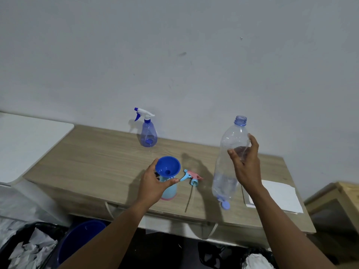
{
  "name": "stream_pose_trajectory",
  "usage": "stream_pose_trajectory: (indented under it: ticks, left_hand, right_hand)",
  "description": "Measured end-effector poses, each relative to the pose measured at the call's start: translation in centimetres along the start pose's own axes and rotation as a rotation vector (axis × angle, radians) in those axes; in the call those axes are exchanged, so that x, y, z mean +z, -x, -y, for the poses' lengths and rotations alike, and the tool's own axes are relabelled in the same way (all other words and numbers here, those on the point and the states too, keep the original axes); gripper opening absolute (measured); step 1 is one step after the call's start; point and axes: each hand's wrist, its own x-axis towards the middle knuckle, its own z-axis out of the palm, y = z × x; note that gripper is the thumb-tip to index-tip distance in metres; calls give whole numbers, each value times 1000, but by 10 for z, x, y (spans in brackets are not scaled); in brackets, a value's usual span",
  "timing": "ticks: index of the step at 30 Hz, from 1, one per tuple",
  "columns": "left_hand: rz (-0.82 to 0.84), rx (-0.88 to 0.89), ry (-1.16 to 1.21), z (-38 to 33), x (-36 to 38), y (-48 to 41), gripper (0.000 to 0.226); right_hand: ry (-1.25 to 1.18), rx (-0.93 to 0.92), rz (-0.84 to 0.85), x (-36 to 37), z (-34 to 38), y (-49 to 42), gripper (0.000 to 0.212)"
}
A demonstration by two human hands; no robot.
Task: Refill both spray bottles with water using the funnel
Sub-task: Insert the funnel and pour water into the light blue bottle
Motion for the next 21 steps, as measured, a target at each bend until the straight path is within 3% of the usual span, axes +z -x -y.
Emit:
stream_pose_trajectory:
  ticks: [6,17,19,21]
  left_hand:
    - [4,-17,44,3,1,-1,87]
    - [1,-13,96,5,4,-2,81]
    - [8,-29,98,6,5,-3,83]
    - [12,-49,103,8,4,-4,86]
  right_hand:
    - [-27,63,-8,15,-13,0,76]
    - [-86,154,-30,21,-34,9,89]
    - [-100,159,-93,23,-32,15,93]
    - [-99,139,-260,29,-30,26,86]
